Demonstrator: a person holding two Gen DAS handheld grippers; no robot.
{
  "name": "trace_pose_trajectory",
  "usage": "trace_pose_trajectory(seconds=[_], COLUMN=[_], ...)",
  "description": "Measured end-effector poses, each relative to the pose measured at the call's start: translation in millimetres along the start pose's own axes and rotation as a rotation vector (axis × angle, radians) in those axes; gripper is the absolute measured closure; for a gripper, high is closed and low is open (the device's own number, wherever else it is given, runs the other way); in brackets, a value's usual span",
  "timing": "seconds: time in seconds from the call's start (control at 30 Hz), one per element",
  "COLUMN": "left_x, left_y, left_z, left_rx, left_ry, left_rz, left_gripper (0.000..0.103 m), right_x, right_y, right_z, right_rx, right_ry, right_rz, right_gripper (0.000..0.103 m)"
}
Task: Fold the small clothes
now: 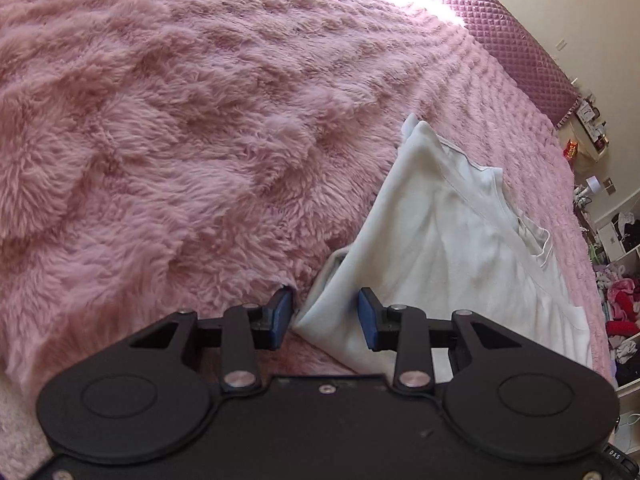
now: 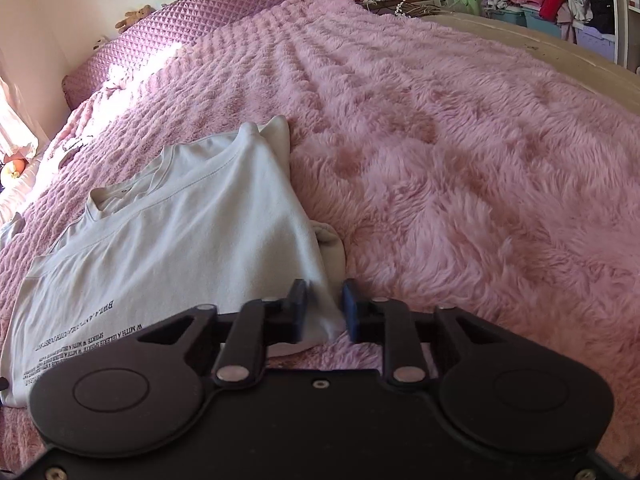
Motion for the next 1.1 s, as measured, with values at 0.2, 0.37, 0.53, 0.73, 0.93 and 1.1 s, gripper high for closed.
trace_pose_trajectory(seconds=[0.2,0.37,0.53,0.73,0.93,1.1], left_x=[18.0,6.8,21.2,76.6,94.5,94.1], left_y=[-8.0,-1.0,-8.2,-18.4,0.6,15.4], left_z=[-9.5,13.5,1.2,-15.9,31.5,53.7], left_rx=[0.05,-0.044,-0.049,0.015,-0.093,-0.136], left_ry=[-0.017,-0.064,-0.103,0.011,0.063,0.033], left_rz=[0.089,0.155,0.209,0.357,0.348,0.365], left_gripper=[0.099,0.095,0.089,0.072,0.071,0.068], right_x=[4.7,5.8,-5.9,-61.9,-128.8,-150.0], right_y=[-11.2,0.1,-4.9,-21.7,-5.8,3.0], right_z=[-21.4,5.9,3.7,-20.8,-8.7,-3.1], right_rx=[0.051,-0.054,-0.062,0.054,0.029,0.014], right_ry=[-0.005,0.049,0.124,0.013,-0.105,-0.096], right_rz=[0.022,-0.038,-0.113,-0.185,-0.304,-0.36], right_gripper=[0.101,0.103,0.096,0.088,0.088,0.088])
Point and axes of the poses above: each gripper's, at about its wrist camera, not at the fingertips, and z roughly the way its jaws point, x to its right, y to its underside, the point moved 2 cm from there along z, roughly the way its jaws point, and after that the axes turned 10 degrees about y, right-handed, at the moved point
